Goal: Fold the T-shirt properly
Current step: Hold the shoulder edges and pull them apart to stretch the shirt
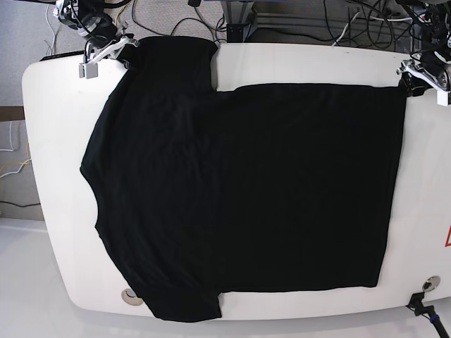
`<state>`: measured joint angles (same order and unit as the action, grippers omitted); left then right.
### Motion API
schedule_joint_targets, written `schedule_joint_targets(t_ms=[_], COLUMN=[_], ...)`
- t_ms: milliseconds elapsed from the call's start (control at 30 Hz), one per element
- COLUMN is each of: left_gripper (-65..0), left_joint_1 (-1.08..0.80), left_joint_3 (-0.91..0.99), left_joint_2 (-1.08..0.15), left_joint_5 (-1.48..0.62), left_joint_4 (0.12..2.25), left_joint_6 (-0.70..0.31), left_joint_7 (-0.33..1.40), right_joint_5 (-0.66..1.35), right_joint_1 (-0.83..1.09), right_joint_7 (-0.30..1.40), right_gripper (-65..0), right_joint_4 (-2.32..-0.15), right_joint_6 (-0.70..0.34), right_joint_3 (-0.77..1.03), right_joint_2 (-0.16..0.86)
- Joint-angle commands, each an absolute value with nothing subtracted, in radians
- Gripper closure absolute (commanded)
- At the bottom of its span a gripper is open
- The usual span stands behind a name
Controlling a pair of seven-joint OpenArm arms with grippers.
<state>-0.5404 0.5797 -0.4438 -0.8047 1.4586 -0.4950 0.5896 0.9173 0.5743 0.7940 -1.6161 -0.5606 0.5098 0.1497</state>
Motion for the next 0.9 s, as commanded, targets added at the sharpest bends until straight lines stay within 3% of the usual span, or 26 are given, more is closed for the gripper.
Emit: schedule_joint_targets(t_ms=[0,467,667,700,867], left_gripper=[-21.9,-18.8,-8.0,-15.5,-14.6], left_joint_1=[-0.539,-0.52,-0.496,-0.517,-0.515], left_joint_3=[0.592,0.584,0.573,0.582,0.577], left_joint_2=[-0.462,-0.455,-0.449,-0.445,-0.444], left_joint_5=[-0.808,-0.809,-0.811,-0.803,-0.841], left_joint_4=[1.469,1.39,1.344,1.368,1.373], left_joint_6=[-0.503,-0.51,-0.516,-0.514,-0.538], left_joint_7=[0.567,0.53,0.508,0.551,0.556], right_joint_5=[0.899,0.889,0.89,0.871,0.885], right_joint_1=[0.582,0.57,0.572,0.571,0.567], right_joint_7=[0.808,0.805,0.806,0.82,0.809], right_gripper=[0.0,0.0,0.0,0.0,0.0], right_joint_4=[-1.628,-1.635,-1.635,-1.626,-1.627], right_joint_6=[-0.558,-0.558,-0.56,-0.549,-0.556], right_joint_3=[0.515,0.514,0.513,0.515,0.516], right_joint_2=[0.16,0.16,0.159,0.157,0.157])
